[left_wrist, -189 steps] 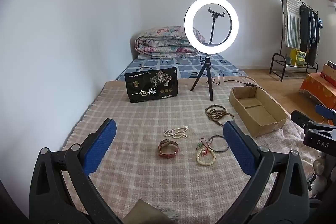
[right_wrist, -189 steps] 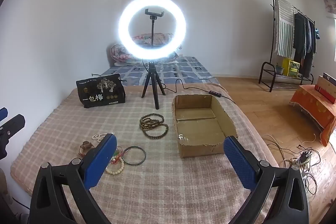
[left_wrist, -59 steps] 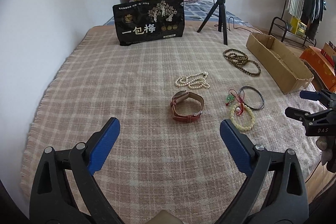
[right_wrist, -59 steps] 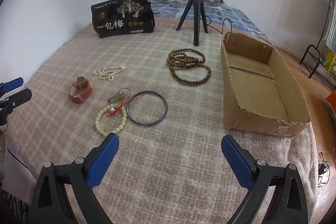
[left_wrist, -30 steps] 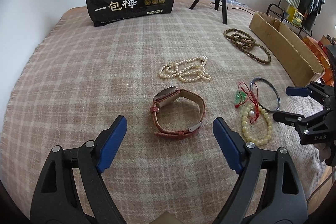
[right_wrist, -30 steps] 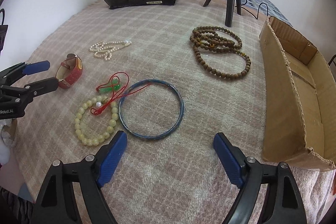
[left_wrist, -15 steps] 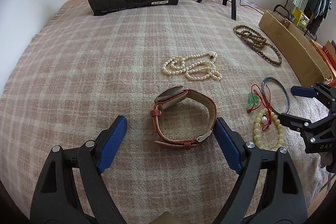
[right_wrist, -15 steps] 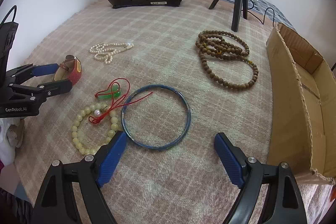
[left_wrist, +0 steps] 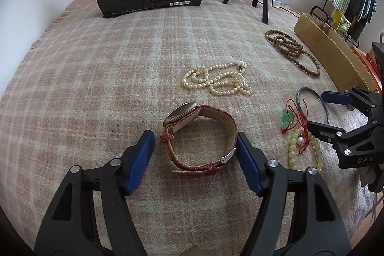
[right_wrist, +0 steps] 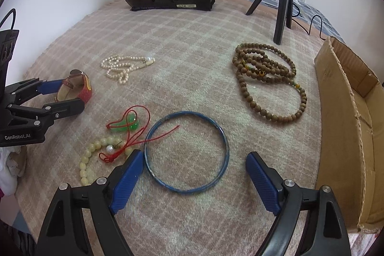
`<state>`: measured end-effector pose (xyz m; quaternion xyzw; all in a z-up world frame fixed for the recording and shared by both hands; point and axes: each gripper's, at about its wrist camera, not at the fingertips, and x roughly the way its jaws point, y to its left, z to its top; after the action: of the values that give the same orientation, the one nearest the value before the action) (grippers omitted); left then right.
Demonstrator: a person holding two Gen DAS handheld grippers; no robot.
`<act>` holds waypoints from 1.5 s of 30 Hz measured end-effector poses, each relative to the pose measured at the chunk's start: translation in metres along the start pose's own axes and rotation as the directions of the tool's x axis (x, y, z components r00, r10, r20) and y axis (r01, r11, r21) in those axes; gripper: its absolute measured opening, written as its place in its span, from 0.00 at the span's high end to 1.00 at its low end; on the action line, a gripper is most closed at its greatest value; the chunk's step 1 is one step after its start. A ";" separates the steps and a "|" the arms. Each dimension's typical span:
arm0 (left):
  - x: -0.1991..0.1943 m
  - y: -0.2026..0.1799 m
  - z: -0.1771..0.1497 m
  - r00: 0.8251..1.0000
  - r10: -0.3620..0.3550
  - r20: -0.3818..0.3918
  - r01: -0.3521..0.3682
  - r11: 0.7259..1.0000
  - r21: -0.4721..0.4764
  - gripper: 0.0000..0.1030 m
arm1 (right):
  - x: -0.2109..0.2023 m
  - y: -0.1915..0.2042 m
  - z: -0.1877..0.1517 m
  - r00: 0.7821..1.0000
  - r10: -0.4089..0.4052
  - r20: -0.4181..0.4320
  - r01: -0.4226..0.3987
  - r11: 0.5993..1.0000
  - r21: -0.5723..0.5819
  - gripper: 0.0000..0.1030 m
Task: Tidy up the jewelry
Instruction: 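Move the left tool to the red-strap watch while the right tool approaches the blue bangle, then close the left tool on the watch while the right tool grips the blue bangle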
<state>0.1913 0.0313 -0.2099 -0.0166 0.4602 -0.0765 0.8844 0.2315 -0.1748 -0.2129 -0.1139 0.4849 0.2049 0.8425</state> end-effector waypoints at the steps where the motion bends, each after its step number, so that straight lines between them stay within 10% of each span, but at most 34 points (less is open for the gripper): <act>1: 0.000 0.000 0.000 1.000 0.001 0.001 -0.001 1.000 0.000 0.35 | 0.001 0.000 0.001 1.000 0.000 -0.001 0.000 1.000 0.000 0.15; 7: 0.000 0.001 0.000 1.000 -0.007 0.007 0.007 1.000 -0.003 0.41 | -0.001 -0.001 0.002 1.000 0.011 0.002 -0.011 1.000 0.007 0.28; 45: -0.056 -0.054 0.042 0.985 -0.099 0.138 0.093 0.994 0.050 0.43 | -0.132 -0.049 -0.029 0.981 -0.056 0.188 0.023 0.984 0.175 0.29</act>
<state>0.1874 -0.0152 -0.1347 -0.0249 0.3936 -0.1274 0.9101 0.1722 -0.2606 -0.1139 -0.0302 0.4147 0.1556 0.8960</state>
